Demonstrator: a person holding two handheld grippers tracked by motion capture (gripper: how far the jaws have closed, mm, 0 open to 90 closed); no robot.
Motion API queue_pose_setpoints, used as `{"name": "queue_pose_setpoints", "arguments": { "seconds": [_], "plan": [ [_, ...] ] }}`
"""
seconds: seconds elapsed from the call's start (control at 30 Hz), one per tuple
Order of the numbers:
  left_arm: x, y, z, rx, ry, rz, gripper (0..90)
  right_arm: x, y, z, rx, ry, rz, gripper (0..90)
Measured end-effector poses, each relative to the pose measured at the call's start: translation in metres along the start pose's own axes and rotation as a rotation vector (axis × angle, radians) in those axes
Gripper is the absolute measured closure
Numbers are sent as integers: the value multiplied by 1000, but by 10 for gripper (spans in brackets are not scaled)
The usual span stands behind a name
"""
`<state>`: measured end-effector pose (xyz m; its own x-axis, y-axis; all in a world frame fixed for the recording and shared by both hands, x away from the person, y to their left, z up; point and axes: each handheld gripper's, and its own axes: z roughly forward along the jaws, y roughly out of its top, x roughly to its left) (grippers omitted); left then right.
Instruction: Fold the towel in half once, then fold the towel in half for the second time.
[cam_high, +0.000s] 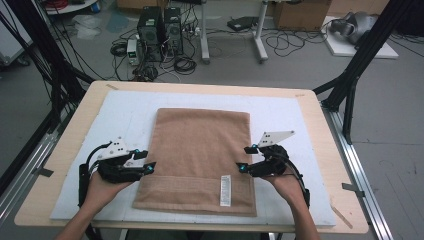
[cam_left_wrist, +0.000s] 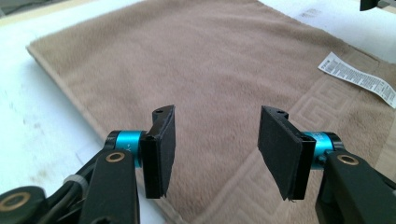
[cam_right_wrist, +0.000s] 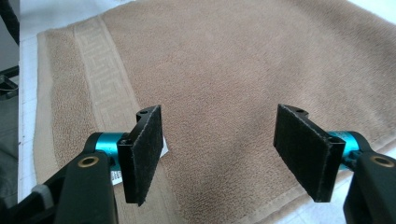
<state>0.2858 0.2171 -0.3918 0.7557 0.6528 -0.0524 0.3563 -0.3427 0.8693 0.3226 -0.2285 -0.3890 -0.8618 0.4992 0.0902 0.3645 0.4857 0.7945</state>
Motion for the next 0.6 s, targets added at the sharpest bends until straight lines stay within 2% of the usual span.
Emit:
{"name": "queue_pose_setpoints", "arguments": {
  "seconds": [0.3,0.5,0.6],
  "plan": [
    [8,12,9,-1,18,4,459,-7,5,-5,-4,-21,5,313],
    [11,12,14,23,26,8,458,-9,9,-3,-8,-19,-5,309],
    [13,18,17,28,30,15,460,-11,12,-2,-6,-23,-11,309]
  ]
}}
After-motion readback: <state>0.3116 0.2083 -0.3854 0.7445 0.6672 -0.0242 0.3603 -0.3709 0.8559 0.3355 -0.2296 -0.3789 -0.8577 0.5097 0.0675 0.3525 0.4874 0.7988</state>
